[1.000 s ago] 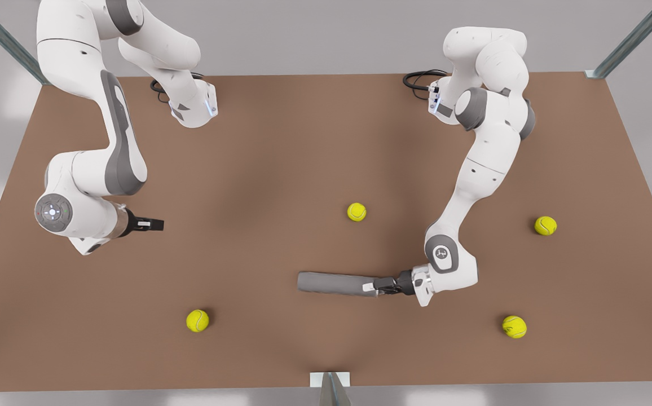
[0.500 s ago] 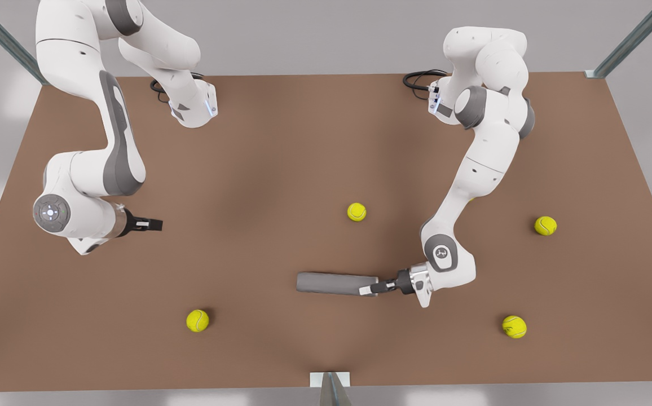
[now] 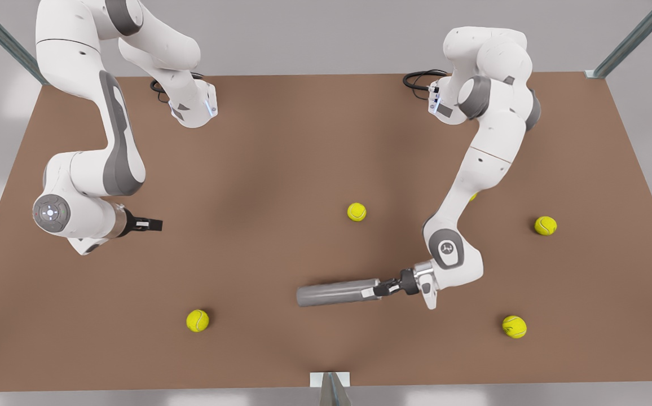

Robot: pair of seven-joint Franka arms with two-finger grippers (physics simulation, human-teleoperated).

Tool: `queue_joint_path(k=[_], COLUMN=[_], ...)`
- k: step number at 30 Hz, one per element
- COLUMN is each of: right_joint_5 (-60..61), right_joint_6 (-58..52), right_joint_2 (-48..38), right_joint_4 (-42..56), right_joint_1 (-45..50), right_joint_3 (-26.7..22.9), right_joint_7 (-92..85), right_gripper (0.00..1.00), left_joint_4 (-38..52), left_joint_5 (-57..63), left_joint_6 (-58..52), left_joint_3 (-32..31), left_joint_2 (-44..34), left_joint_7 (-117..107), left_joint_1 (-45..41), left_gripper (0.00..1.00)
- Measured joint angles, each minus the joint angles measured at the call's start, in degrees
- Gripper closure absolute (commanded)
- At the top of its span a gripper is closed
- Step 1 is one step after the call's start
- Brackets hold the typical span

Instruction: Put the tennis tube upright

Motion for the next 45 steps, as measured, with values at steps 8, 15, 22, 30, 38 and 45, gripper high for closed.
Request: queue_joint_path(k=[8, 15, 22, 30, 38, 45], right_joint_5=[0.0, 0.0, 0.09, 0.06, 0.07, 0.08], right_joint_6=[0.09, 0.09, 0.0, 0.06, 0.0, 0.0], right_joint_2=[0.53, 0.53, 0.53, 0.62, 0.62, 0.62], right_joint_4=[0.05, 0.05, 0.05, 0.05, 0.05, 0.05], right_joint_1=[0.11, 0.08, -0.01, 0.08, 0.08, 0.08], right_joint_3=[0.0, 0.0, 0.0, 0.0, 0.0, 0.0], right_joint_7=[0.27, 0.35, 0.26, 0.44, 0.46, 0.44], right_gripper=[0.0, 0.0, 0.0, 0.0, 0.0, 0.0], left_joint_4=[-6.2, -14.9, -19.95, -18.49, -18.28, -18.25], left_joint_5=[0.94, 5.97, 22.55, 49.62, 63.7, 73.93], left_joint_6=[3.89, 8.64, 4.83, -7.68, -10.95, -14.91], left_joint_3=[0.49, 0.88, 0.79, 1.06, 0.97, 0.09], left_joint_2=[-5.9, -14.09, -23.56, -28.7, -30.49, -32.33], left_joint_7=[-3.54, -15.05, -38.04, -47.77, -48.69, -51.37], left_joint_1=[0.0, -0.51, -0.33, 1.06, 0.56, -0.57], left_gripper=[0.78, 0.78, 0.78, 0.78, 0.77, 0.77])
